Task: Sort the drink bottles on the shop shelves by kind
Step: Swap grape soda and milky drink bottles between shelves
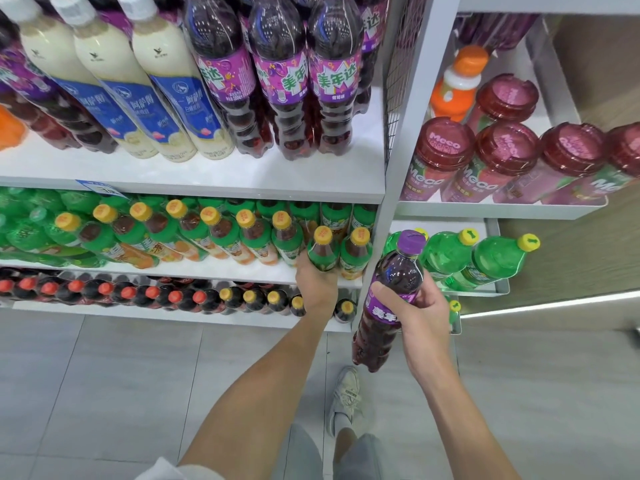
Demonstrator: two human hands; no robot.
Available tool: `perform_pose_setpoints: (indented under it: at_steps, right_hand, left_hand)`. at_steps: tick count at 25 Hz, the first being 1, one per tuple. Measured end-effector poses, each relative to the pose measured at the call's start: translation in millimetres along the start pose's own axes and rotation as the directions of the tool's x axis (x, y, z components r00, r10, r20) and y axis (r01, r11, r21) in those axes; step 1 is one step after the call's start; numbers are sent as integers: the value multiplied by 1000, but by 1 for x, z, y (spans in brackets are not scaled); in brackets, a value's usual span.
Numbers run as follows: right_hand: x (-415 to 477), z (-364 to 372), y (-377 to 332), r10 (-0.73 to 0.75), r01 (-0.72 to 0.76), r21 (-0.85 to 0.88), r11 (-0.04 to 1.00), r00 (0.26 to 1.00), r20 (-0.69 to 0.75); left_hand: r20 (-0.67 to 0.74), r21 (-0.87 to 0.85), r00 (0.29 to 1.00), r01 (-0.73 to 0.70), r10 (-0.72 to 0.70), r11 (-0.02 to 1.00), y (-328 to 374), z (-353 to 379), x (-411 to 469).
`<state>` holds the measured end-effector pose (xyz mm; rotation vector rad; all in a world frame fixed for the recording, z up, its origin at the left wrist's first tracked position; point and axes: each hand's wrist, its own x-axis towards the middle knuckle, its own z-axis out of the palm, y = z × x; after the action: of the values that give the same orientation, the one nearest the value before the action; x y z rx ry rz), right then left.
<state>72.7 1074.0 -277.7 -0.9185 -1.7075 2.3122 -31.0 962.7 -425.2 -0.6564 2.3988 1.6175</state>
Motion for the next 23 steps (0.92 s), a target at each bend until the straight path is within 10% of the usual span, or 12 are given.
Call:
perform_pose_setpoints:
  at_steps: [16,23]
  right_hand:
    - [2,2,1,15,-15,20,1000,1000,-10]
    - [7,2,-4,4,-4,24,1000,1000,-2]
  left_hand:
    - [40,166,972,220,-230,961,10,0,11]
    - [308,329,921,131,-238,935,22,5,-25]
